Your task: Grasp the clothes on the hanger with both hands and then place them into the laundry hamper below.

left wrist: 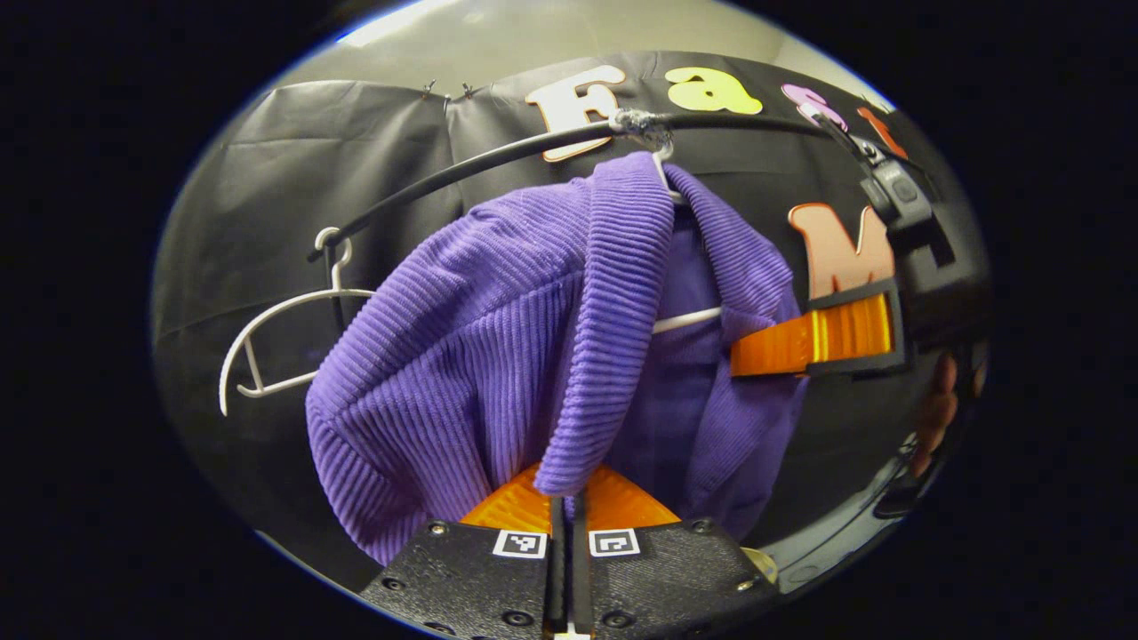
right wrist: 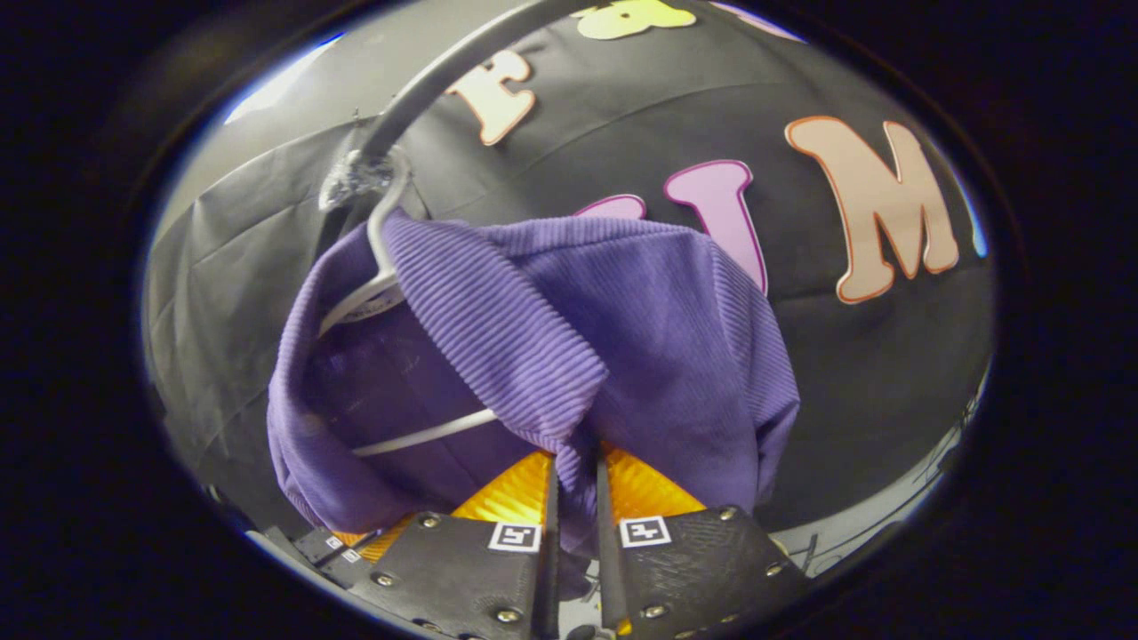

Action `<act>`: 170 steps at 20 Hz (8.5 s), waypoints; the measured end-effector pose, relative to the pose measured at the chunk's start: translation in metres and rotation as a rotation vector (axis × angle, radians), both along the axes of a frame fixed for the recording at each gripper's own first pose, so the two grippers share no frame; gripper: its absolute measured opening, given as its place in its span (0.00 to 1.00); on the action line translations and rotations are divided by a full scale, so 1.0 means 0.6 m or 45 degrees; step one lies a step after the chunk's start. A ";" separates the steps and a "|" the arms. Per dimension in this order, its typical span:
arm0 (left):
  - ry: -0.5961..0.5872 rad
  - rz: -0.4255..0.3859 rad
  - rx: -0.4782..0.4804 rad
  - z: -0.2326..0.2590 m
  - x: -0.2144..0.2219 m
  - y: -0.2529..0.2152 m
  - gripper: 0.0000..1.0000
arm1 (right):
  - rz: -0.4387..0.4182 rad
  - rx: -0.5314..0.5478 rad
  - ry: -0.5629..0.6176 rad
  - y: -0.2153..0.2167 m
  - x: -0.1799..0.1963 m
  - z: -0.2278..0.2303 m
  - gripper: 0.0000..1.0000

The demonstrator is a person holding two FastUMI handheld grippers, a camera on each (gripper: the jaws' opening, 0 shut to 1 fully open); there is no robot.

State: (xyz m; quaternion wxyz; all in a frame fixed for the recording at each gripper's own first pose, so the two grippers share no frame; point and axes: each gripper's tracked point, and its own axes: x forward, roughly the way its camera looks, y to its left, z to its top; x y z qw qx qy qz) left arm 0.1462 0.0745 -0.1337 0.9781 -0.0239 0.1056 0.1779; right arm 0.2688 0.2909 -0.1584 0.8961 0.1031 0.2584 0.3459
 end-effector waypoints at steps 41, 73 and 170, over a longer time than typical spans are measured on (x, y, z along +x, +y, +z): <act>-0.227 -0.359 0.030 0.216 0.105 0.233 0.00 | -0.900 -0.486 -0.734 -0.186 0.229 0.122 0.01; 0.083 -0.444 -0.292 -0.079 0.030 0.240 0.00 | -0.810 -0.585 -0.061 -0.140 -0.015 -0.266 0.00; 0.277 -0.467 -0.113 -0.243 -0.157 -0.032 0.95 | -0.739 -0.573 0.063 -0.249 -0.352 -0.194 0.98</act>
